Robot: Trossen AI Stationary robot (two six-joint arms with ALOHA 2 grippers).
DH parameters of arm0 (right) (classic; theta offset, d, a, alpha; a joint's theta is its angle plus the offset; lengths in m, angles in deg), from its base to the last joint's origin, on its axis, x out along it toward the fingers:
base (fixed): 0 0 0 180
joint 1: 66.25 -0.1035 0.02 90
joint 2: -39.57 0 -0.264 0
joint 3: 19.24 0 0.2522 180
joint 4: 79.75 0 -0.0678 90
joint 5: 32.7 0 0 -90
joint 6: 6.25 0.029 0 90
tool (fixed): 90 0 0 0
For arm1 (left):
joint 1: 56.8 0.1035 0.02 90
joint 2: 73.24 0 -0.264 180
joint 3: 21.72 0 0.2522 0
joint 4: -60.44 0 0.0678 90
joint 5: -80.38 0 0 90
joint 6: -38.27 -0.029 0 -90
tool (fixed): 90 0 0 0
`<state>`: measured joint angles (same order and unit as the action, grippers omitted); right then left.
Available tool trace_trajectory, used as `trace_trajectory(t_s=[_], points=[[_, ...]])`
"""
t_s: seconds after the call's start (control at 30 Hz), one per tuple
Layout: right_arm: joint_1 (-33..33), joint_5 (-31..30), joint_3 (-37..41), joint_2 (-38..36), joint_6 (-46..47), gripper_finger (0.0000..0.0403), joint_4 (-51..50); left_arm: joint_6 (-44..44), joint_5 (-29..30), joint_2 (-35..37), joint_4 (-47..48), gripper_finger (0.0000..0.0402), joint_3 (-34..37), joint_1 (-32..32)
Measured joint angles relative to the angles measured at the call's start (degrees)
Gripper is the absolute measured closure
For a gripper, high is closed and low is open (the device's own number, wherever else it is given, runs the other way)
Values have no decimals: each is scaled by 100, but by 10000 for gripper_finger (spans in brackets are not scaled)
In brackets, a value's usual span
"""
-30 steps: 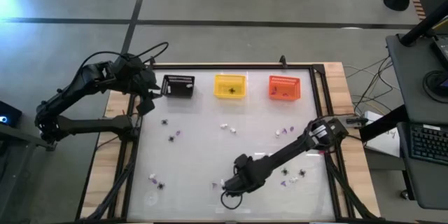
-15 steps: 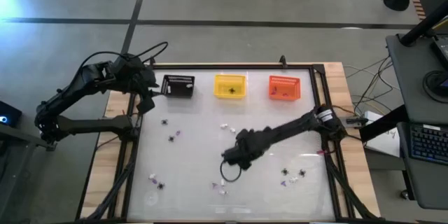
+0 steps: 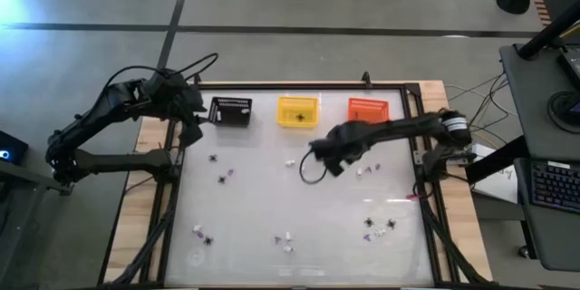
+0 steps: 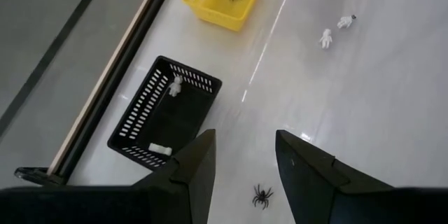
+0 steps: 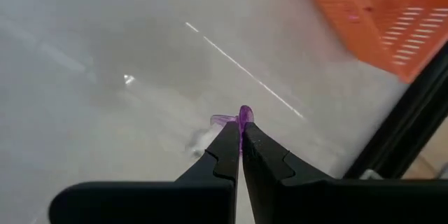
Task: Sort Halloween decoration
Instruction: Put the purple witch hat toy into the orange basket
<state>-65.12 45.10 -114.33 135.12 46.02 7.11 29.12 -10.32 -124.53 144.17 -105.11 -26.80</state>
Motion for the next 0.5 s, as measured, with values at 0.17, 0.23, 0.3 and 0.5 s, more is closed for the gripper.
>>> trace_trajectory(t_s=[0.17, 0.23, 0.3, 0.5], points=[[680, -180, 625, -620, -392, 394, 378, 231, 26, -84, -93, 269, 0, 0], [961, -215, 833, -833, -570, 394, 557, 268, 26, -126, -94, 269, 0, 0], [1220, -281, 1033, -989, -762, 394, 787, 274, 27, -169, -96, 269, 0, 0], [1991, -289, 1588, -1237, -1481, 394, 1533, 538, 30, -294, -98, 269, 0, 0]])
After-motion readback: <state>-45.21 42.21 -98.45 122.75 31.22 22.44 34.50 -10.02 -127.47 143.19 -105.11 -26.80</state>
